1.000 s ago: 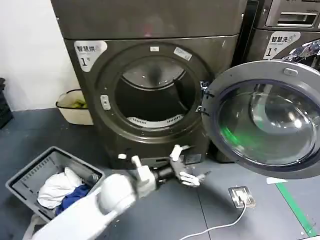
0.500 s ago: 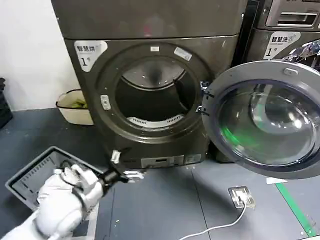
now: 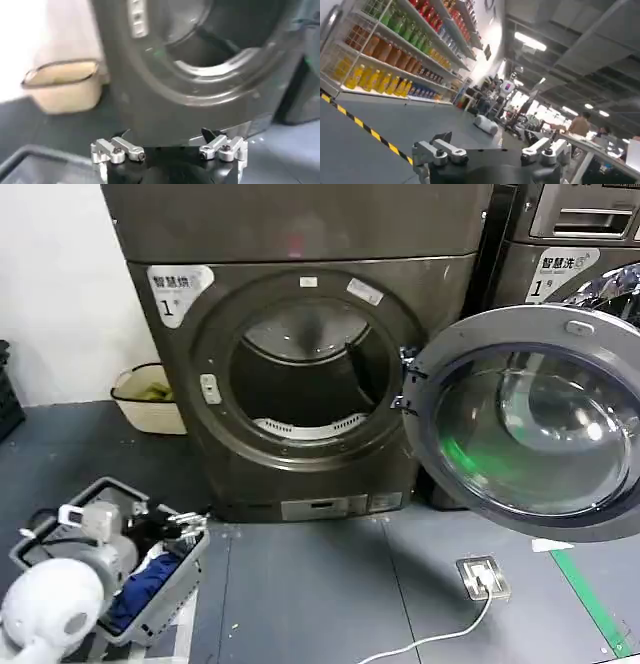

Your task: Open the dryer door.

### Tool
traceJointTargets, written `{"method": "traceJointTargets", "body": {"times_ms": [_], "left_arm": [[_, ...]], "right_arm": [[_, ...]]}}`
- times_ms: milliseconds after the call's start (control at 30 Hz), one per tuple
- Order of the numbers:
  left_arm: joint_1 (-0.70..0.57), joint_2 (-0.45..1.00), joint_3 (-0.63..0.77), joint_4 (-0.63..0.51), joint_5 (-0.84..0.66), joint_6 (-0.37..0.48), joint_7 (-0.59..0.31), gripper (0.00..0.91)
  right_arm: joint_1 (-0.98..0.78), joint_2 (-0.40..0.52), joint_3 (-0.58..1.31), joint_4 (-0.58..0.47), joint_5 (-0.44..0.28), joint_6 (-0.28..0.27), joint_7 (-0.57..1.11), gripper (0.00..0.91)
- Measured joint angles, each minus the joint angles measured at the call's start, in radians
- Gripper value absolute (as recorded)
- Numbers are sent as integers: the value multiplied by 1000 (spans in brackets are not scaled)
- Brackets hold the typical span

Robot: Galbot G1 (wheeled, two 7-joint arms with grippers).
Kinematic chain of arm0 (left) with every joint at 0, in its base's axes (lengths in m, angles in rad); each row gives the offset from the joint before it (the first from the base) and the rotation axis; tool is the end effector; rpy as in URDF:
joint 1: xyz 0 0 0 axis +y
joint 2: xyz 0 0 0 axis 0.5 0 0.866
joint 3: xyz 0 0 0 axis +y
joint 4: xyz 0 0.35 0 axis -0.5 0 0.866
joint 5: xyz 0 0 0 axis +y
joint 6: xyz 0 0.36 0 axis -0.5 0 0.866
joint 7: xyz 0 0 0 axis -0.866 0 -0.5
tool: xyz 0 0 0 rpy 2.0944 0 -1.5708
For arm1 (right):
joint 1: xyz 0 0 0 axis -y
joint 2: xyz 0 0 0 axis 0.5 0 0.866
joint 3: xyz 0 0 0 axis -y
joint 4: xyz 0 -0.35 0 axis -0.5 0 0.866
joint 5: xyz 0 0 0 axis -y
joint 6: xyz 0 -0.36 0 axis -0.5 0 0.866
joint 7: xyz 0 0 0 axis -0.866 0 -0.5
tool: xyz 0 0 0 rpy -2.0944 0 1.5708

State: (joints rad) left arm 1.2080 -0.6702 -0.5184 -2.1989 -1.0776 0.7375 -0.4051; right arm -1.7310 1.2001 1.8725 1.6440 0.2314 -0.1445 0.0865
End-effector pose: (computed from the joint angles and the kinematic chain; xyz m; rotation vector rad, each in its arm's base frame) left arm 0.2736 0.1076 -0.1327 -0.2198 -2.6108 -0.1220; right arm -0.0492 -0.4437 -0.1854 -1.7054 -2.2726 0.6936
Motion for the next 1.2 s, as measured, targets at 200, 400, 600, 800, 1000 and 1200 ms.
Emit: {"method": "traceJointTargets", "body": {"times_ms": [200, 400, 600, 800, 1000, 1200], "left_arm": [[-1, 40, -24, 44, -242, 0, -189, 907], [-20, 92, -19, 98, -527, -1, -363, 907], [-50, 172, 23, 165, -800, -1, -506, 907], [-86, 251, 73, 254, -1027, -1, -550, 907], [-152, 270, 158, 382, -1161, -2, -575, 907], [-225, 253, 252, 446, -1253, -2, -640, 907]], "right_arm": [[0, 5, -3, -5, 2, 10, 0, 907], [1, 11, -9, -5, 5, 24, -6, 907], [3, 25, -22, -1, 21, 32, -18, 907], [4, 23, -29, 0, 25, 36, -23, 907], [5, 23, -38, 3, 25, 39, -24, 907], [7, 27, -43, 6, 24, 42, -26, 907]]}}
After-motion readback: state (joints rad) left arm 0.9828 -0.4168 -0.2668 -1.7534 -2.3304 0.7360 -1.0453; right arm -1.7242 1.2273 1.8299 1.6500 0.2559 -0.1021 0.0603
